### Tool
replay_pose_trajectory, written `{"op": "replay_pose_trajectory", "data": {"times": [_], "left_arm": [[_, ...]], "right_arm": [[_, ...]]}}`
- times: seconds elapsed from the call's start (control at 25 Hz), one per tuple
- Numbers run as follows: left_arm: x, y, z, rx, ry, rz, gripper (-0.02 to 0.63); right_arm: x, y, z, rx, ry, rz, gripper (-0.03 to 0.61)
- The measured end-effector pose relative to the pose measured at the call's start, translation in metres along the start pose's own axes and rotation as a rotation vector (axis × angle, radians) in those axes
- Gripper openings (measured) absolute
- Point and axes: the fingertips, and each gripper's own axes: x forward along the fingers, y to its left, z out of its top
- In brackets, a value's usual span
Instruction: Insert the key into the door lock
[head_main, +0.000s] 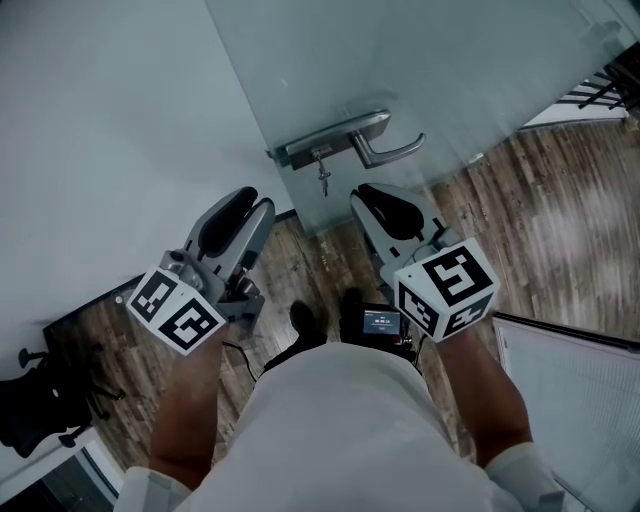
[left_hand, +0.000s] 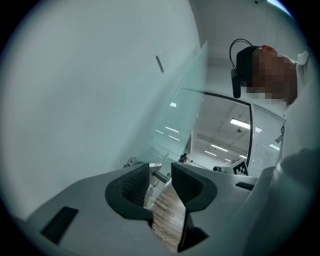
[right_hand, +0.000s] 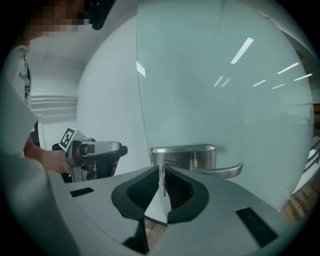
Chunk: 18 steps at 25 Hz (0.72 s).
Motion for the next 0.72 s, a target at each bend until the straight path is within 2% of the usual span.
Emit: {"op": "replay_pose_trajectory", "data": {"times": [0.48,0.72], "left_arm": [[-0.012,-0.021,-0.011,-0.004,0.017,-0.012,0.147],[-0.018,-0.034,-0.013,-0.011,0.026,-0.028,0.147]], "right_arm": [[-0.018,-0.01,0.004,0.052,-0.026,-0.049,0.034],[-0.028,-0.001,0.011,0.048,-0.035,-0.035,0.028]]}}
